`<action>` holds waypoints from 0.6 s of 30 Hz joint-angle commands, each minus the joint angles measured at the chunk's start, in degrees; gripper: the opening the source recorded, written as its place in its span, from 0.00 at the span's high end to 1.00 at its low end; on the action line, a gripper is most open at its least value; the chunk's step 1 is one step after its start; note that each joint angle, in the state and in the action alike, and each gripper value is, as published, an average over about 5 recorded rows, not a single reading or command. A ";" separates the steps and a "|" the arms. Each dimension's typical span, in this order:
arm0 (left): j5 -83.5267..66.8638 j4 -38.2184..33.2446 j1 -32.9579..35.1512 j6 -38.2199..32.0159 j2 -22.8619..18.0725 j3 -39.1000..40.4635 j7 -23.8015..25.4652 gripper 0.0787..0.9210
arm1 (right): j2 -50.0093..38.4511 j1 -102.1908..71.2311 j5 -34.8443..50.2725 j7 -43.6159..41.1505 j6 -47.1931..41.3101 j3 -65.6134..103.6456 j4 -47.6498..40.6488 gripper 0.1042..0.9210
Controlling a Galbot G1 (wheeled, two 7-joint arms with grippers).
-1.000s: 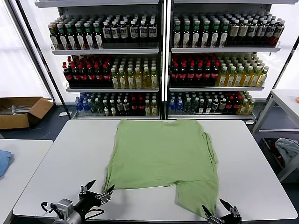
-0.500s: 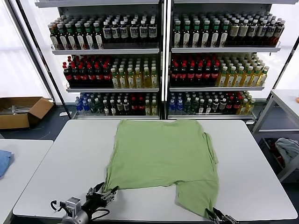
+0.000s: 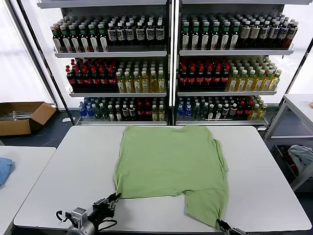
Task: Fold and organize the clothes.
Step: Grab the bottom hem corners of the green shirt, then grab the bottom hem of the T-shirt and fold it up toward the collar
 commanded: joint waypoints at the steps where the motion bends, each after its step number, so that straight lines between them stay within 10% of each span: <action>1: -0.04 -0.91 0.56 -0.65 -0.02 0.10 -0.04 0.96 | 0.17 -0.46 0.14 -0.73 1.58 0.05 0.27 1.00; 18: -0.26 -11.50 9.13 -0.69 -0.67 -3.37 -1.48 0.99 | 0.86 -7.90 6.85 -10.90 12.70 2.57 1.50 1.00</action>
